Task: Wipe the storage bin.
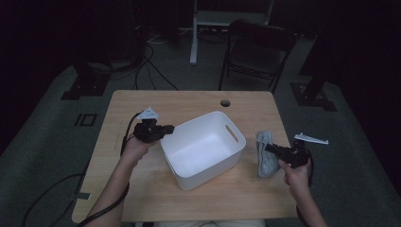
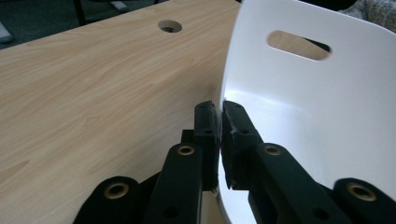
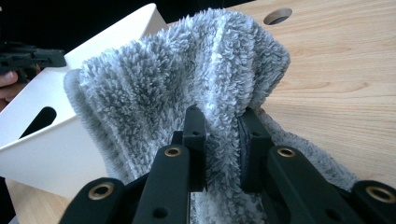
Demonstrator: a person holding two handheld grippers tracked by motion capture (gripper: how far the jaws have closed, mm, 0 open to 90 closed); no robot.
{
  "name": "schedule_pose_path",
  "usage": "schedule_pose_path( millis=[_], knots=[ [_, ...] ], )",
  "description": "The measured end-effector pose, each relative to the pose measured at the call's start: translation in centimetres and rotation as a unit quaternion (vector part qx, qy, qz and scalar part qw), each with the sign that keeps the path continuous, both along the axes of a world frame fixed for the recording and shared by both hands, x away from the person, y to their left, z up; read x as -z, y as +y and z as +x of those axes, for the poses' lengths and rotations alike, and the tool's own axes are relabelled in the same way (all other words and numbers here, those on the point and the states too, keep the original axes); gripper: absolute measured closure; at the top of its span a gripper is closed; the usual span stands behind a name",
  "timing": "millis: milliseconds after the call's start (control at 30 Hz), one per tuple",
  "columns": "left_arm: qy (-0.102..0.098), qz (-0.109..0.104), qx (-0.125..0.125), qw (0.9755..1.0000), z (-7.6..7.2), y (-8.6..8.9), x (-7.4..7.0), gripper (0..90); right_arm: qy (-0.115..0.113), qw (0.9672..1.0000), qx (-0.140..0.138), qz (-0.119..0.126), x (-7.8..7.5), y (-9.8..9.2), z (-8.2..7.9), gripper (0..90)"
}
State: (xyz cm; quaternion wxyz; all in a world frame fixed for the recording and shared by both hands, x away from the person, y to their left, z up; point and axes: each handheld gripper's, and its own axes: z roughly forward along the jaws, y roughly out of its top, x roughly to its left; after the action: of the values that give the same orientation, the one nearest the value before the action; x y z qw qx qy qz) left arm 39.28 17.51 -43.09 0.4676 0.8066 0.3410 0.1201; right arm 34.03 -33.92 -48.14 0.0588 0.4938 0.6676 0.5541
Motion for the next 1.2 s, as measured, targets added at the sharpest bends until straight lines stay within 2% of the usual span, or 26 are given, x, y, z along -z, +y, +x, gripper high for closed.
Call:
schedule_pose_path(
  millis=[33, 133, 300, 367, 400, 500, 567, 633, 700, 767, 800, 833, 867, 1000, 1033, 1100, 1200],
  knots=[
    [0.006, -0.006, -0.003, 1.0000, -0.2, 0.2, 0.0, 86.6, 0.001, 1.0000, 0.001, 0.001, 0.0, 0.0, 0.0, 76.9],
    [0.007, -0.009, -0.013, 0.9999, -1.0, 0.5, 0.1, 87.6, -0.001, 1.0000, 0.002, 0.001, 0.0, -0.1, 0.0, 76.9],
    [0.002, -0.008, -0.009, 0.9999, -1.8, 0.5, 0.2, 87.5, 0.000, 1.0000, 0.003, 0.004, -0.1, -0.2, 0.0, 76.9],
    [-0.003, -0.015, -0.014, 0.9998, -1.7, 0.7, 0.0, 77.0, -0.003, 1.0000, 0.003, 0.004, -0.1, -0.2, 0.0, 76.9],
    [-0.008, -0.016, -0.018, 0.9997, -1.6, 0.7, -0.2, 77.0, -0.004, 1.0000, 0.003, 0.005, -0.2, -0.2, 0.0, 76.9],
    [-0.012, -0.015, -0.020, 0.9996, -1.0, 0.6, -0.9, 60.4, -0.006, 1.0000, 0.005, 0.005, -0.3, -0.3, -0.1, 76.9],
    [-0.002, -0.015, -0.020, 0.9997, -0.2, 0.6, -1.3, 60.5, -0.005, 0.9999, 0.007, 0.009, -0.3, -0.4, -0.1, 76.9],
    [-0.007, -0.005, -0.026, 0.9996, 0.4, 0.3, -1.9, 60.4, -0.004, 0.9999, 0.007, 0.011, -0.2, -0.5, -0.1, 76.9],
    [-0.006, 0.005, -0.015, 0.9999, 1.0, -0.3, -2.3, 57.1, -0.003, 0.9999, 0.007, 0.012, -0.2, -0.6, -0.1, 76.9],
    [0.002, 0.015, -0.003, 0.9999, 1.5, -1.0, -2.6, 56.9, -0.002, 0.9999, 0.007, 0.015, -0.1, -0.7, -0.1, 76.9],
    [0.006, 0.034, 0.006, 0.9994, 2.0, -1.7, -2.6, 57.3, -0.001, 0.9999, 0.007, 0.015, 0.0, -0.7, -0.1, 76.9],
    [0.006, 0.034, 0.006, 0.9994, 2.0, -1.7, -2.6, 57.3, -0.001, 0.9999, 0.007, 0.015, 0.0, -0.7, -0.1, 76.9],
    [0.015, 0.051, 0.014, 0.9985, 2.4, -2.4, -2.4, 57.4, -0.001, 0.9998, 0.006, 0.016, 0.0, -0.7, -0.1, 76.9],
    [0.026, 0.067, 0.028, 0.9971, 2.7, -3.1, -2.1, 60.1, -0.001, 0.9999, 0.005, 0.016, 0.0, -0.7, -0.1, 76.8],
    [0.031, 0.071, 0.033, 0.9965, 2.8, -3.3, -2.0, 64.6, 0.000, 0.9999, 0.005, 0.016, 0.0, -0.7, -0.1, 76.8],
    [0.041, 0.080, 0.036, 0.9953, 2.9, -3.8, -1.8, 67.4, 0.000, 0.9998, 0.005, 0.017, 0.0, -0.7, 0.0, 76.8],
    [0.045, 0.086, 0.042, 0.9944, 3.0, -4.4, -1.6, 75.1, 0.001, 0.9999, 0.002, 0.017, 0.1, -0.5, 0.0, 76.8]
  ],
)
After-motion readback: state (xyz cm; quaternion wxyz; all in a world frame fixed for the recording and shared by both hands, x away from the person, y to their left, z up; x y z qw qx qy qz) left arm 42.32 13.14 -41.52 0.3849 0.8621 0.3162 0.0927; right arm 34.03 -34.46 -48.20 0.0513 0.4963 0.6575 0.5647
